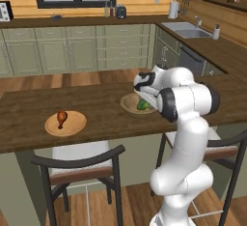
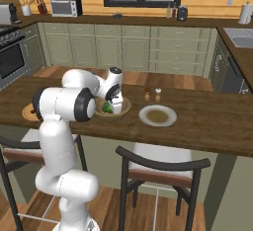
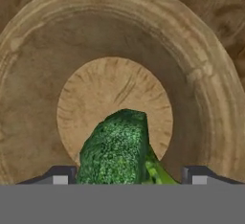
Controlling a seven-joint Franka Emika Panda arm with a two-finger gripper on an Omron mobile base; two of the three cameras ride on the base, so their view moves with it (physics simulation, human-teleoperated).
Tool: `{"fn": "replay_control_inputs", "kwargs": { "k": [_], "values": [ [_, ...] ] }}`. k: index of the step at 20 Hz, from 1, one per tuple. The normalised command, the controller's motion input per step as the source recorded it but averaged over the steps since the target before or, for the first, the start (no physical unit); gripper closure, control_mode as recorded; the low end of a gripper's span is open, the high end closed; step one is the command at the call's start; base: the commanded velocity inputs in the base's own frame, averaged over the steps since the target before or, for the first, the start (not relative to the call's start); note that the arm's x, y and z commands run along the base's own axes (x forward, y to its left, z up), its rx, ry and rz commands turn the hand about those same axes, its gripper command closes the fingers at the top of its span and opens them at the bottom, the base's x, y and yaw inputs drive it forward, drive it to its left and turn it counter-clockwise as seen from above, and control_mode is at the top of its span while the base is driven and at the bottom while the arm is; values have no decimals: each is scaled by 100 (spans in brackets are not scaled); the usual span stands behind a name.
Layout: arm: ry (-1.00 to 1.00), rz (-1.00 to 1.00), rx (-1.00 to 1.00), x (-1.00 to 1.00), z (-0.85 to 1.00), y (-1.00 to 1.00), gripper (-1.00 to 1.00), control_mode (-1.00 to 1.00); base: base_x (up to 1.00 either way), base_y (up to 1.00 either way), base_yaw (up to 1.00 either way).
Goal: Pick the chicken drumstick and broccoli from their plates and place them in the bowl. Then put the bowl in the fridge.
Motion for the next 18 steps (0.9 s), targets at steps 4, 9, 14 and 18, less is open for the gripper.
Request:
{"fn": "replay_control_inputs", "kwargs": {
  "k": [4,9,14,18],
  "values": [
    [0,0,0,16,-3,3,-100,-100,0,0,0],
    [5,0,0,18,-22,10,-100,-100,0,0,0],
    [3,0,-2,23,-15,23,-100,-100,0,0,0],
    [0,0,0,-7,21,0,-100,-100,0,0,0]
  ]
}}
